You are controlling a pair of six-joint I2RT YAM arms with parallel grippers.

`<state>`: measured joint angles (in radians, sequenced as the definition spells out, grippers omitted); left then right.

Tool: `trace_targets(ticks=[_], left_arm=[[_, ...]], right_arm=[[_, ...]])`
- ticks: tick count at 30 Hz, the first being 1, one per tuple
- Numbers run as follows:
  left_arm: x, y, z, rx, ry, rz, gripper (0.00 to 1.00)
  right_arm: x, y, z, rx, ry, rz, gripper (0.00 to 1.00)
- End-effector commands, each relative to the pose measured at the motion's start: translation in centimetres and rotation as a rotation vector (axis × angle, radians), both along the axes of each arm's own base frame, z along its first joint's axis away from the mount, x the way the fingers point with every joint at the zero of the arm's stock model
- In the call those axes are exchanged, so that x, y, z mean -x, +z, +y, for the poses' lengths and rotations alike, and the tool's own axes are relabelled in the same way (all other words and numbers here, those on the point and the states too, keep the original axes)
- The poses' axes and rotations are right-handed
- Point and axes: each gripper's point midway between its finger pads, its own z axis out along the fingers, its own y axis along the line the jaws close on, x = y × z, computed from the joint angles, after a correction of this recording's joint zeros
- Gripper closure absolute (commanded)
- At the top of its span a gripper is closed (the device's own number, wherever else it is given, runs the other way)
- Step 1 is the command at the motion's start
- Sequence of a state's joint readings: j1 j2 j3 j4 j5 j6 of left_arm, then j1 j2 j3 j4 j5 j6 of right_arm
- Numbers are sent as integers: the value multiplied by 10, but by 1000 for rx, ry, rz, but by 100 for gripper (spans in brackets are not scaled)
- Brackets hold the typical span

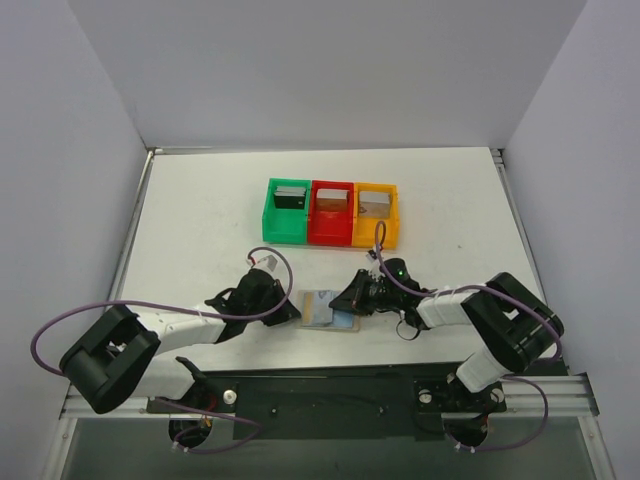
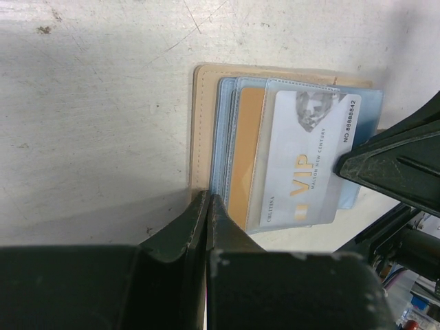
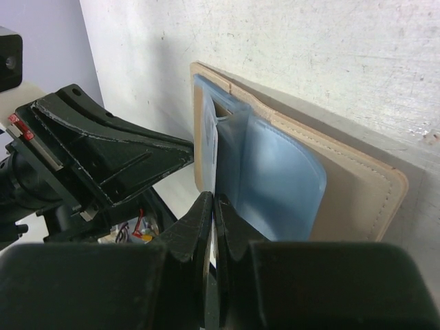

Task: Take the credit cards out of the card holder
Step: Remove the credit card from the card holder.

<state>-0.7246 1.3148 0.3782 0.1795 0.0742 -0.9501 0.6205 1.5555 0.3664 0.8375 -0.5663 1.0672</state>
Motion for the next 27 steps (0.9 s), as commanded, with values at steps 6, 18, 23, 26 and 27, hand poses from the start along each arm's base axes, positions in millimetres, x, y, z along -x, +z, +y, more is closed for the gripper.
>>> trace_targets(ticks=[6,18,23,26,27], left_arm=[[-4,-5,16,-60,45,-3,100],[-4,3,12,-28,32,-20,100],[-7,13,9,0,29,-47,100],[-9,21,7,17,28,-62,100],[-9,22,6,20,24,-65,100]], right_arm=[[3,7,-6,1,19,-39,100],[9,10,-18,51,32,-59,100],[11,15,-24,85,34,-80,100],[14,15,-28,107,41,-86,100],[14,15,-30,113,38,-86,100]])
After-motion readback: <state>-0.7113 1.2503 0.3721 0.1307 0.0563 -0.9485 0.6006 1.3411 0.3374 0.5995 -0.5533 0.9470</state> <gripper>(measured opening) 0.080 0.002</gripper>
